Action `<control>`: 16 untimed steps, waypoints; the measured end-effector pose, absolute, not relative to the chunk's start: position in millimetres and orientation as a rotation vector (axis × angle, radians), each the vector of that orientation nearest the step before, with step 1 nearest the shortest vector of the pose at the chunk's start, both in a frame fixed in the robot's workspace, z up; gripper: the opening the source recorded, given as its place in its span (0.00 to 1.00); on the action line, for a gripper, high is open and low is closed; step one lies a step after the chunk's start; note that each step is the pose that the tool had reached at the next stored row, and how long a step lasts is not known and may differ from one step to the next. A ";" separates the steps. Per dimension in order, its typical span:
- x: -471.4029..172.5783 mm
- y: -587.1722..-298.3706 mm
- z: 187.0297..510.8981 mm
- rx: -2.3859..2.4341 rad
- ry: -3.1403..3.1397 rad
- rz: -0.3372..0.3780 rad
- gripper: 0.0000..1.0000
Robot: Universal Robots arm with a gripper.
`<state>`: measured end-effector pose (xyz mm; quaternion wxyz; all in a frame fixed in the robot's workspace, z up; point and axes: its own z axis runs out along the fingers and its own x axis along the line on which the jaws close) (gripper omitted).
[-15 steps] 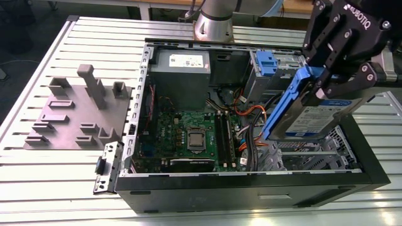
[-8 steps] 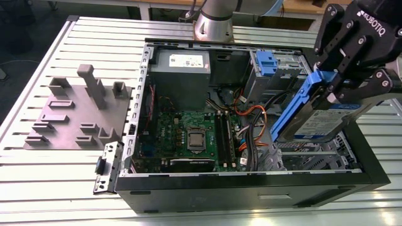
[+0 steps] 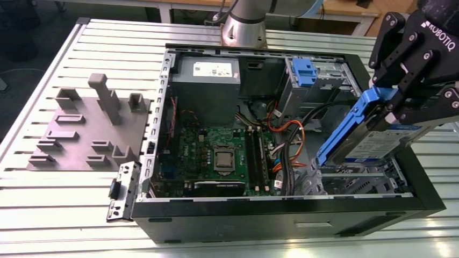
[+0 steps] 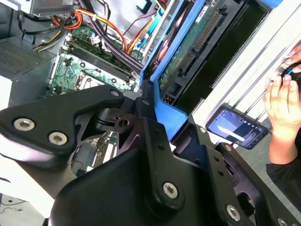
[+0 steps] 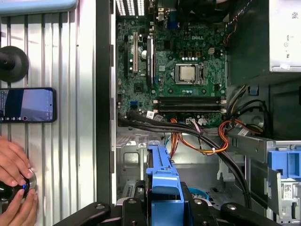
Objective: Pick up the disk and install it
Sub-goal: 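Insert the disk into the insertion slot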
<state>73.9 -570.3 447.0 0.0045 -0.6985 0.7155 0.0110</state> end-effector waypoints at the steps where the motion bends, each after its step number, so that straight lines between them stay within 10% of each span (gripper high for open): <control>1: 74.7 -570.6 446.5 -2.188 2.241 0.034 0.36; 16: 78.4 -572.3 434.9 -2.188 2.241 0.034 0.36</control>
